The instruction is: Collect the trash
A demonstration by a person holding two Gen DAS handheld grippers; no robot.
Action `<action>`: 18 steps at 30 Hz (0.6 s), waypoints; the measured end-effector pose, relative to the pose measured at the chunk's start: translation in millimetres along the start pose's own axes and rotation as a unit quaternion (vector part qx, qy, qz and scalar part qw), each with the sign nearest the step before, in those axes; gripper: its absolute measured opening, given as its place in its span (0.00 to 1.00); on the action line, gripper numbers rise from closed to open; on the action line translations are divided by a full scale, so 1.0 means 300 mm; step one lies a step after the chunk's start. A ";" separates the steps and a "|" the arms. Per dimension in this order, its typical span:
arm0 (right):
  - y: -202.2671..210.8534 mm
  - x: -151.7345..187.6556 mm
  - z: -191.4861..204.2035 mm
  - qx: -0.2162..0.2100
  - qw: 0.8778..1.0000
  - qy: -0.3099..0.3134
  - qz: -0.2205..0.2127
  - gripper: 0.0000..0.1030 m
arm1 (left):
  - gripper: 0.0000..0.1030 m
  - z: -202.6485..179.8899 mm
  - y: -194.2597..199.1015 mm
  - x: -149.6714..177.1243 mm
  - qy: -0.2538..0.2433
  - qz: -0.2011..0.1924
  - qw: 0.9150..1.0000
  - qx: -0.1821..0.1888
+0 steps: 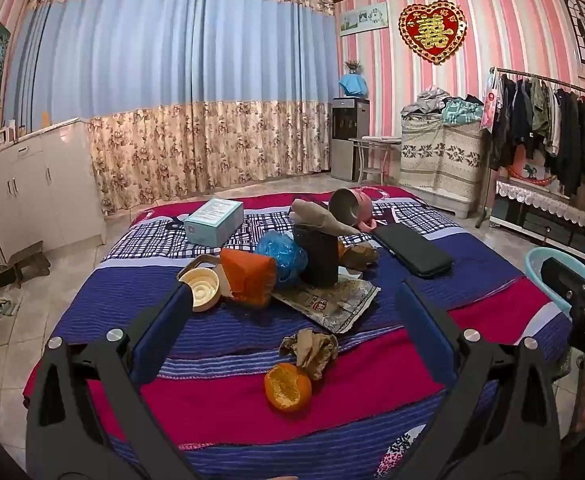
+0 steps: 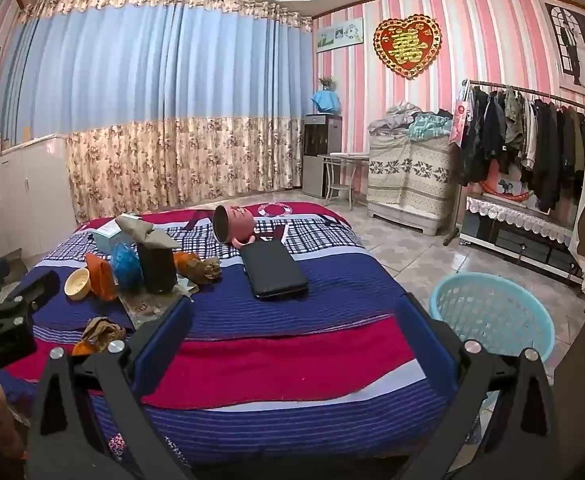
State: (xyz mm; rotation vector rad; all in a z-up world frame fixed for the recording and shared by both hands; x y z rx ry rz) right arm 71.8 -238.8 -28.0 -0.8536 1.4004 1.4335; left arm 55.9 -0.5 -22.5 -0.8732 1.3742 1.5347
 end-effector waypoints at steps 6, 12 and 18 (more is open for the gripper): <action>0.019 -0.017 -0.011 0.001 1.000 -0.001 -0.011 0.96 | 0.95 -0.003 -0.005 -0.003 0.000 0.001 1.000 -0.001; 0.024 -0.025 -0.030 0.005 1.000 -0.003 -0.017 0.96 | 0.95 -0.020 0.022 -0.005 -0.001 -0.012 1.000 0.001; 0.030 -0.029 -0.026 0.006 1.000 -0.003 -0.019 0.96 | 0.95 -0.020 0.018 0.004 -0.004 -0.013 1.000 0.001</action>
Point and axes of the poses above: each gripper's, at about its wrist camera, not at the fingertips, and y roughly against the way its jaws point, z to its left, x to its underside, the point moved 6 cm from there along -y, roughly the way its jaws point, and after that the axes turned 7 degrees about -y, right-handed, at the moved point
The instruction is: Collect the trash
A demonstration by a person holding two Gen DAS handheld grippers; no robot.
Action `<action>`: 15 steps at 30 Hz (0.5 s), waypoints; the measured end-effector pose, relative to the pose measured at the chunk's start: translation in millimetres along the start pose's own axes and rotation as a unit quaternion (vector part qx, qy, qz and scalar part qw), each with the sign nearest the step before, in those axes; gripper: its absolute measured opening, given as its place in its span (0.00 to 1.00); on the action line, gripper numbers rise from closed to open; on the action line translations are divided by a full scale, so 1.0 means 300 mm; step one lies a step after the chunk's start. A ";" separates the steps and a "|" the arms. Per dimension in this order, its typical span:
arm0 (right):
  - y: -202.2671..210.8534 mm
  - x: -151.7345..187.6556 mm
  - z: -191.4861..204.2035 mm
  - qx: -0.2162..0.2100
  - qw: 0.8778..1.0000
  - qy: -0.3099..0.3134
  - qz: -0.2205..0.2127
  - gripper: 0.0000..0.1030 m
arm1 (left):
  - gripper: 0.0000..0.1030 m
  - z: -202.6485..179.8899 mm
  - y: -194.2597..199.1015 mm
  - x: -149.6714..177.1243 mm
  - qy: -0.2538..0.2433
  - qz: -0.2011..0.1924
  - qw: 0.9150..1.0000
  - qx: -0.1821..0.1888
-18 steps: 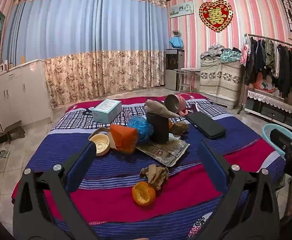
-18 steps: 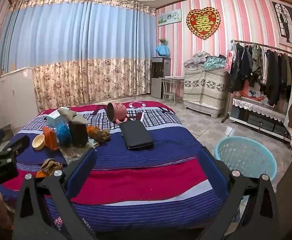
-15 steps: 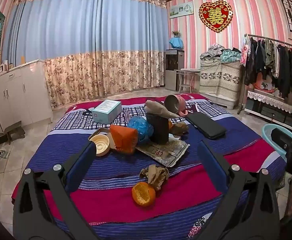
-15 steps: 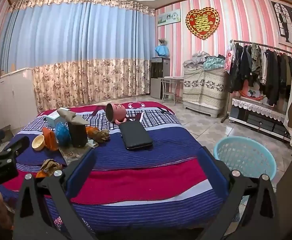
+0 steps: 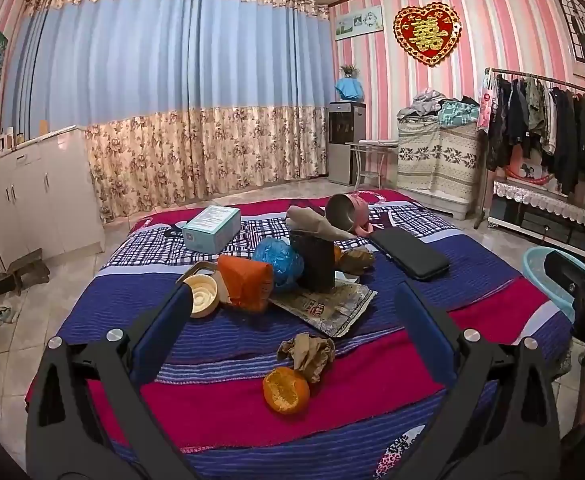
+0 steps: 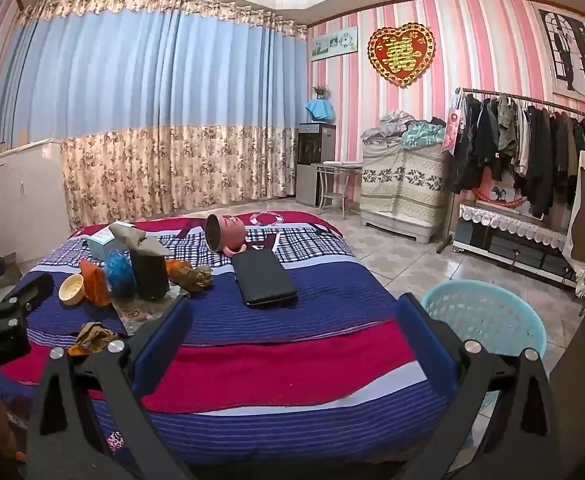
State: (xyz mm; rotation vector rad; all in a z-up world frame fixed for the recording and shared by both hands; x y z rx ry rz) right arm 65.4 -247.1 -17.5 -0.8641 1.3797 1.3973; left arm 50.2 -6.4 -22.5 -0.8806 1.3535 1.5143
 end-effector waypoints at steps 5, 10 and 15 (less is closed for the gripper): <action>0.007 -0.013 -0.016 0.003 1.000 -0.006 -0.005 0.96 | 0.95 0.008 -0.002 -0.011 -0.001 0.001 1.000 0.003; 0.004 -0.005 -0.023 0.002 1.000 -0.005 -0.004 0.96 | 0.95 0.008 -0.003 -0.009 -0.001 0.001 1.000 0.003; 0.002 -0.001 -0.026 0.002 1.000 -0.003 -0.003 0.96 | 0.95 0.005 -0.003 -0.008 -0.001 0.002 1.000 0.004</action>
Point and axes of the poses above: each gripper's, at about its wrist camera, not at the fingertips, and y roughly against the way its jaws point, z to its left, x to its underside, the point moved 6 cm from there along -y, roughly the way its jaws point, and after that the axes turned 7 degrees about -y, right-handed, at the moved point
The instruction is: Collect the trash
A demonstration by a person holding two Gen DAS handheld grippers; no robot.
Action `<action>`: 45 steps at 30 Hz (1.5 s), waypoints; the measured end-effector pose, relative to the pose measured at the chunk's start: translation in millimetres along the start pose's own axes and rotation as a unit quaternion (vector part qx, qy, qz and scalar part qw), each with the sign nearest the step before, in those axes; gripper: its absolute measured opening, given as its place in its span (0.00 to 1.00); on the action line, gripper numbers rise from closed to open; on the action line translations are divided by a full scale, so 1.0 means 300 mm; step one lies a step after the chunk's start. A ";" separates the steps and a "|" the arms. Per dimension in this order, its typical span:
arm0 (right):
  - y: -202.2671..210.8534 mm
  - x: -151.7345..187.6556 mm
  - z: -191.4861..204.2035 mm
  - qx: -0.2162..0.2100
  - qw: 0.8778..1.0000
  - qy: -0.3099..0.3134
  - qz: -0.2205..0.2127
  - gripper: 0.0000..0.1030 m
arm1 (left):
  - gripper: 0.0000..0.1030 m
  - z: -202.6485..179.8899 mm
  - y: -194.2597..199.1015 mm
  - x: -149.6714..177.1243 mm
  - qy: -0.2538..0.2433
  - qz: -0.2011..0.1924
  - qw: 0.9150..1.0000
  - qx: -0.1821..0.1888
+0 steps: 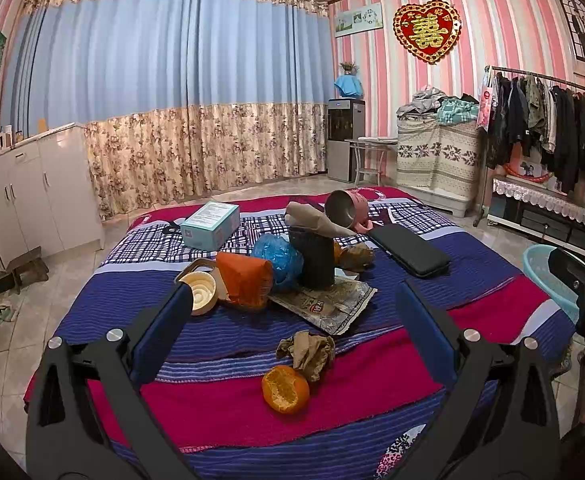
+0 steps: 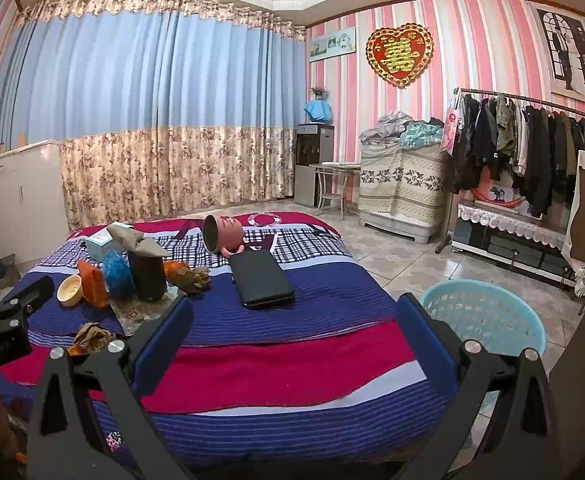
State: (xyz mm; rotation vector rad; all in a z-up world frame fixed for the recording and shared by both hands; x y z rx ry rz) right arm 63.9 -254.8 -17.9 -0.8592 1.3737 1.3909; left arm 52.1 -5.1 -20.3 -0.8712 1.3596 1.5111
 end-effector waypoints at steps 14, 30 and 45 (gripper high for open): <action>-0.004 0.007 0.004 0.001 1.000 0.001 0.000 0.96 | 0.95 -0.002 -0.021 0.018 0.002 0.005 1.000 0.002; -0.007 0.008 0.008 0.001 1.000 0.002 0.002 0.96 | 0.95 0.007 -0.044 0.032 0.005 0.009 1.000 0.002; -0.007 0.009 0.010 0.001 1.000 0.003 0.002 0.96 | 0.95 0.005 -0.041 0.030 0.004 0.009 1.000 0.000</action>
Point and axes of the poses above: each gripper's, at about its wrist camera, not at the fingertips, and y roughly against the way its jaws point, z to its left, x to its underside, the point moved 6 cm from there along -y, roughly the way its jaws point, and after that the axes turned 7 degrees about -y, right-handed, at the moved point
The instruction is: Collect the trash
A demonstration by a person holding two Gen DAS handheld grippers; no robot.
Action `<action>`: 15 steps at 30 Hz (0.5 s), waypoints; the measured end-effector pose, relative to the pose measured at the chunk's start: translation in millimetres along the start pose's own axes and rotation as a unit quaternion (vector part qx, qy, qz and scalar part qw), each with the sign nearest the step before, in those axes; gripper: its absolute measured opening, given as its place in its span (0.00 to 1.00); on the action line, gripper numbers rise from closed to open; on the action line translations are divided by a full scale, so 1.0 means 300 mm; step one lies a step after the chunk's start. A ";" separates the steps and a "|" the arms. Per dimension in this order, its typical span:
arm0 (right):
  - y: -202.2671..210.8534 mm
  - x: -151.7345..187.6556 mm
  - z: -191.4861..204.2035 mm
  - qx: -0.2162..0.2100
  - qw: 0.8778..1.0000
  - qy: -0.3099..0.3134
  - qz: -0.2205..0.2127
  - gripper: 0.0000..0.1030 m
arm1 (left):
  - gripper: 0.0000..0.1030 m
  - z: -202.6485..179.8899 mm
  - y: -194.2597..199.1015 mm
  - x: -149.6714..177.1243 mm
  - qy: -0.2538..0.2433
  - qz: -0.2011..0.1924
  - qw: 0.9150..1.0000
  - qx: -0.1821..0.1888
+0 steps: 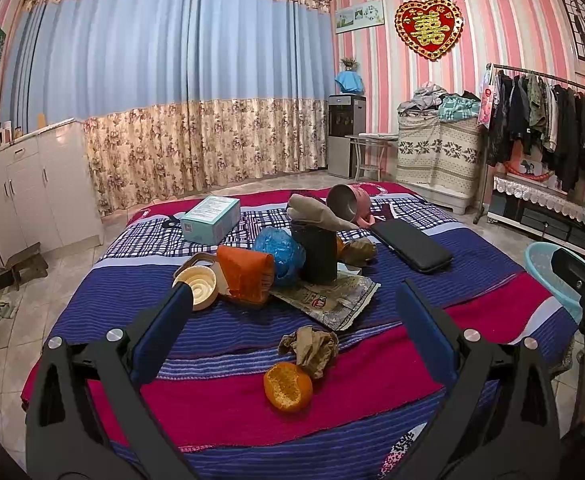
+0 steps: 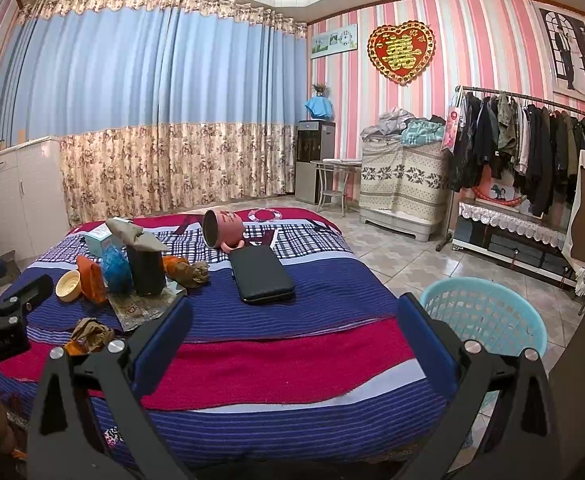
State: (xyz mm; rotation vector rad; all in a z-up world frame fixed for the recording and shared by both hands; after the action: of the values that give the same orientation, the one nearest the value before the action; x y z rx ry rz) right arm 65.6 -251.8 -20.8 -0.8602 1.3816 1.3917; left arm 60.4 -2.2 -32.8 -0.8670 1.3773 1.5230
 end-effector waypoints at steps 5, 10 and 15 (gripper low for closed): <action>-0.001 -0.001 0.000 0.000 1.000 0.000 0.000 0.96 | 0.95 0.001 -0.007 0.008 0.001 0.001 1.000 0.001; -0.003 0.004 0.002 0.000 1.000 0.000 0.000 0.96 | 0.95 0.001 -0.008 0.009 0.001 0.001 1.000 0.001; -0.004 0.004 0.004 0.000 1.000 0.001 0.001 0.96 | 0.95 0.001 -0.010 0.013 0.001 0.001 1.000 0.001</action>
State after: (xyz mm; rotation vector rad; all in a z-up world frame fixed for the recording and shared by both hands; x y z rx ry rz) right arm 66.6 -250.5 -22.2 -0.8608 1.3834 1.3934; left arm 61.8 -1.4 -37.4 -0.8663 1.3815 1.5234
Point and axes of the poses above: each gripper's, at about its wrist camera, not at the fingertips, and y roughly against the way its jaws point, z to its left, x to its underside, the point moved 6 cm from there along -y, roughly the way its jaws point, and after that the axes turned 7 degrees about -y, right-handed, at the moved point
